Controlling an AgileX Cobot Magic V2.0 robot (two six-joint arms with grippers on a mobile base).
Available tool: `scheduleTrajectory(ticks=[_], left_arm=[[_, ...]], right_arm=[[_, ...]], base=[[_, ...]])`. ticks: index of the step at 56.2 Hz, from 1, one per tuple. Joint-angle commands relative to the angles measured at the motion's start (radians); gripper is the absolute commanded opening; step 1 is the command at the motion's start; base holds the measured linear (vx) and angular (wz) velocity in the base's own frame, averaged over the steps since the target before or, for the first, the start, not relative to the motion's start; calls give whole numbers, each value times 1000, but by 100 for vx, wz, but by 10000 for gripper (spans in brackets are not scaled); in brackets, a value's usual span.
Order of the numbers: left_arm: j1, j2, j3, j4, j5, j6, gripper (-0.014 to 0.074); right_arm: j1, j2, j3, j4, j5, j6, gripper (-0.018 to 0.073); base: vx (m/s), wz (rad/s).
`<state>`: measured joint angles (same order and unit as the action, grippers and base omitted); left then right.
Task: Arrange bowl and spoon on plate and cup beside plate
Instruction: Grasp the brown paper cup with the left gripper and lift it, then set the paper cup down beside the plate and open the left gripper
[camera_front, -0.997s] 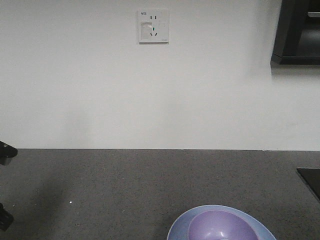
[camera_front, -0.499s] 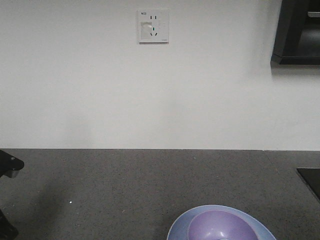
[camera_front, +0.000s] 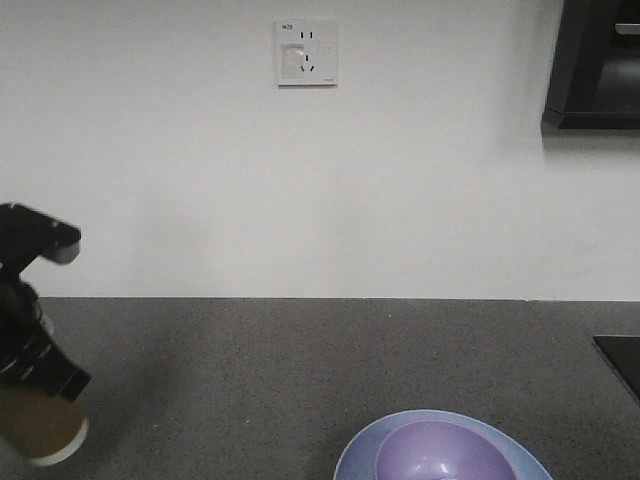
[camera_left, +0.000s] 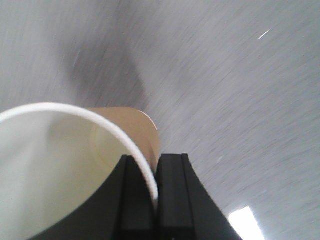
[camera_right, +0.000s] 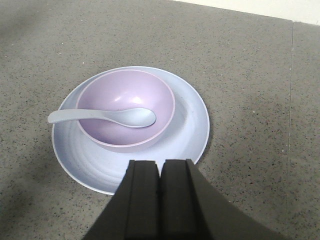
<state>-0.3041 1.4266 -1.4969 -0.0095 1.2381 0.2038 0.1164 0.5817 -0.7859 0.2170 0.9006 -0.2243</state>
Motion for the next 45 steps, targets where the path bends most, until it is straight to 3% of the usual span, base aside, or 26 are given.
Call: scheduleTrajectory(ticks=[1, 12, 24, 45], left_arm=[[-60, -27, -106, -53, -51, 4, -3], [-211, 55, -228, -63, -33, -4, -3], [-354, 171, -260, -60, -15, -7, -3], [-462, 316, -260, -13, -29, -32, 0]], right_arm=[[-1, 2, -28, 20, -77, -3, -8], [-1, 2, -28, 25, -77, -3, -8], [-1, 2, -28, 25, -77, -3, -8], [-1, 2, -28, 22, -77, -3, -8]], base=[[0, 0], [0, 0], [0, 0], [0, 0]])
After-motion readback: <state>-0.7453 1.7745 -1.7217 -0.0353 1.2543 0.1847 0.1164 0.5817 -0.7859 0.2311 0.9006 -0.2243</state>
